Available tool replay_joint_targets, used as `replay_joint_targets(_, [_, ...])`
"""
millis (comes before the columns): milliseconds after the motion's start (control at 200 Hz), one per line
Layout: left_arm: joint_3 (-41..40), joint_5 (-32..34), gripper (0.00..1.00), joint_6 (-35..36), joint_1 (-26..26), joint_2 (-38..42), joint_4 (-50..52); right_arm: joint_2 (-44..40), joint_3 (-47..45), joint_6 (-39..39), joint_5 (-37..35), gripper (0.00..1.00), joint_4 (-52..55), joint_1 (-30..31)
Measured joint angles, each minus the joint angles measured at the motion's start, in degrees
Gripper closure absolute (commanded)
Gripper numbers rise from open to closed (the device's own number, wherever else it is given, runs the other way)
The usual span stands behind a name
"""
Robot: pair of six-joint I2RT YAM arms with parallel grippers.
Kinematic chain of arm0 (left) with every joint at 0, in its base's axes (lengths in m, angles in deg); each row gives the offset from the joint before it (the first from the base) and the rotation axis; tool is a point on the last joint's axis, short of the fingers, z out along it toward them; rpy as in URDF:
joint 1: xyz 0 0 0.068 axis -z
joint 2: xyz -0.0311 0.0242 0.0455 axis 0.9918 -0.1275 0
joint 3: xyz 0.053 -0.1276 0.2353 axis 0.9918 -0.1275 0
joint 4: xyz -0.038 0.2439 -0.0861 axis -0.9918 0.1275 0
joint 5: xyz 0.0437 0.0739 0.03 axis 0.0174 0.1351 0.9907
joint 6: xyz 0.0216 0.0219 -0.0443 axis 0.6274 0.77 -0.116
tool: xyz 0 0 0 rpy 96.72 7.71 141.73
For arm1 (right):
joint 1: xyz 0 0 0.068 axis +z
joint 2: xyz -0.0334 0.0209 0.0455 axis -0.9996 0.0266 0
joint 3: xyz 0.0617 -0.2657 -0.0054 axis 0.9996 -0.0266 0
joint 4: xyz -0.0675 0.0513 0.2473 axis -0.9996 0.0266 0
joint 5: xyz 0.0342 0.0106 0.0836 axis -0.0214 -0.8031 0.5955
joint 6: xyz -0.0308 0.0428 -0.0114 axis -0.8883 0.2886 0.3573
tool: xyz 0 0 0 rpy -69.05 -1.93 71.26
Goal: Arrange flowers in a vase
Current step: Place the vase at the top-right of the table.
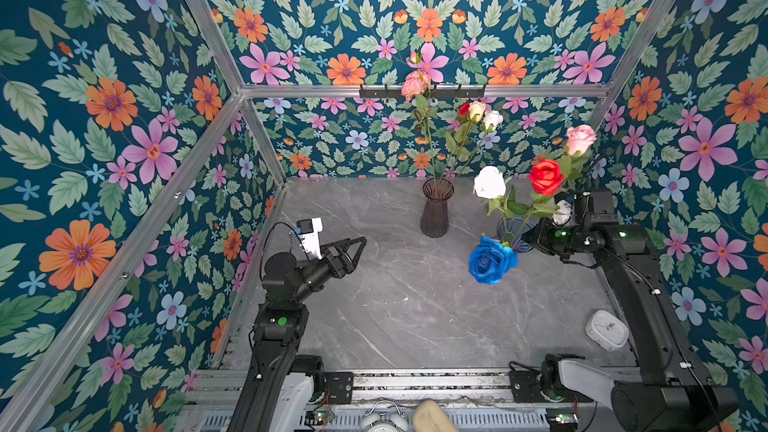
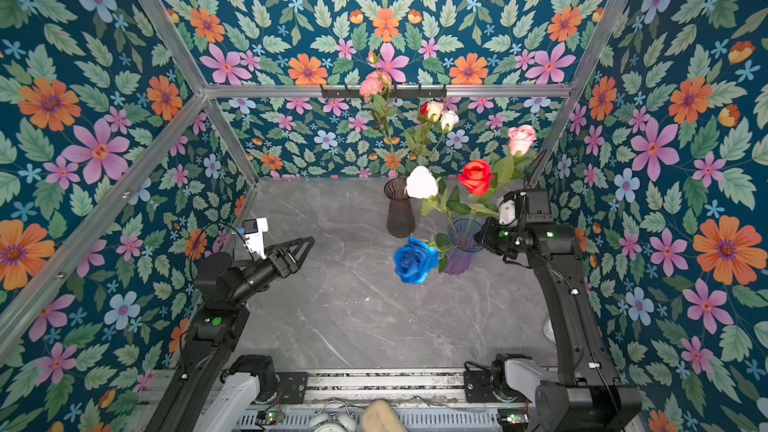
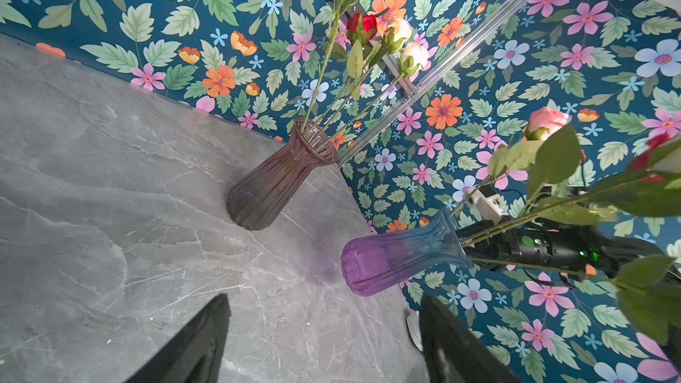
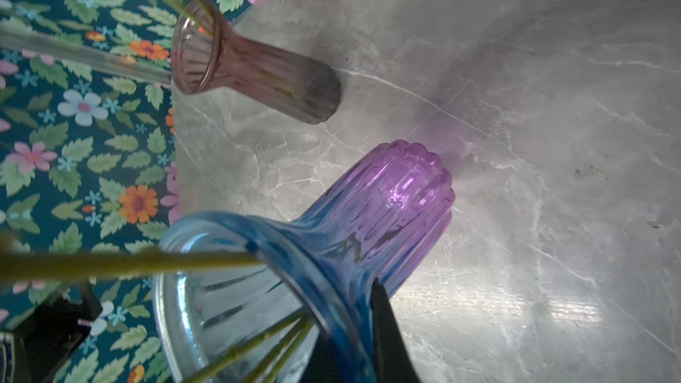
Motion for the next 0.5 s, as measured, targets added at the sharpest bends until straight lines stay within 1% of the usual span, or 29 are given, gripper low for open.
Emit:
replay_joint_targets(100, [0.0, -0.02, 0.17, 0.02, 0.0, 0.17, 0.02, 0.79, -2.45, 4.39, 0.0, 1.0, -3.98, -2.58])
replay_joint_targets(185, [0.02, -0.07, 0.17, 0.22, 0.0, 0.52, 0.17, 2.82, -1.99, 7.15, -1.42, 1.0, -5.84, -3.13])
replay_joint_targets(295, [1.16, -0.13, 0.17, 1.46, 0.0, 1.22, 2.16, 7.67, 1.29, 9.01, -3.19, 1.0, -7.67, -3.26])
replay_joint_targets(500, [2.6, 0.07, 0.17, 4.15, 0.0, 2.56, 5.6, 17.25, 10.16, 9.03, -7.87, 1.0, -8.13, -3.41])
